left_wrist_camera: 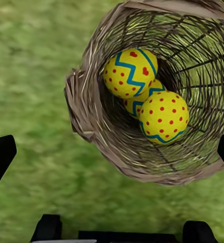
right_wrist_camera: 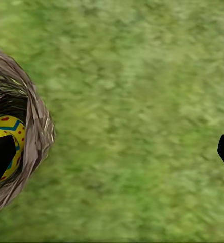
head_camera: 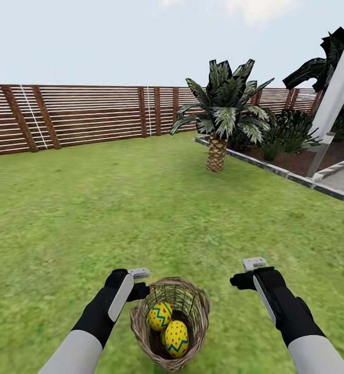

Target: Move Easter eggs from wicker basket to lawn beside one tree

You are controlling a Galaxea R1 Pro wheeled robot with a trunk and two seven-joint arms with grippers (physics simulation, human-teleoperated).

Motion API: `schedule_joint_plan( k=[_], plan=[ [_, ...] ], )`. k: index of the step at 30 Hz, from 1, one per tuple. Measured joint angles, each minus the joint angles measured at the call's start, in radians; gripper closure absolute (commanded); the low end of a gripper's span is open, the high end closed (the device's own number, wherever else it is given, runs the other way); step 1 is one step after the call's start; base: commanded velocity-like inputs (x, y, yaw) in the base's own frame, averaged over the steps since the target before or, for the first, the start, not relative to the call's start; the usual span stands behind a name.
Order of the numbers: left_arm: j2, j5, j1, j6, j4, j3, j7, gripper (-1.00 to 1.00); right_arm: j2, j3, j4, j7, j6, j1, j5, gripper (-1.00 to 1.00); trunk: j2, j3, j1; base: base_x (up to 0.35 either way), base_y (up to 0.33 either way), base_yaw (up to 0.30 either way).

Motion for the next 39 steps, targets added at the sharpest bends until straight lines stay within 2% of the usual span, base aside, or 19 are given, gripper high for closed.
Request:
schedule_joint_plan(
  k=[29,35,39],
  plan=[
    [0.005,0.000,0.000,0.007,0.008,0.002,0.002,-1.00,0.002,0.002,0.001,0.001,0.001,0.000,-0.001,-1.00,-0.203,-0.091,0.111,0.000,0.000,0.000],
    [0.028,-0.001,0.010,0.011,0.000,0.005,0.002,-1.00,0.008,0.012,0.030,0.002,0.000,-0.002,-0.001,-1.00,-0.203,-0.091,0.111,0.000,0.000,0.000],
    [0.032,0.000,0.011,0.011,-0.002,0.006,0.000,-1.00,0.008,0.014,0.047,0.001,0.001,-0.002,-0.001,-1.00,-0.203,-0.091,0.111,0.159,0.000,0.000]
  ],
)
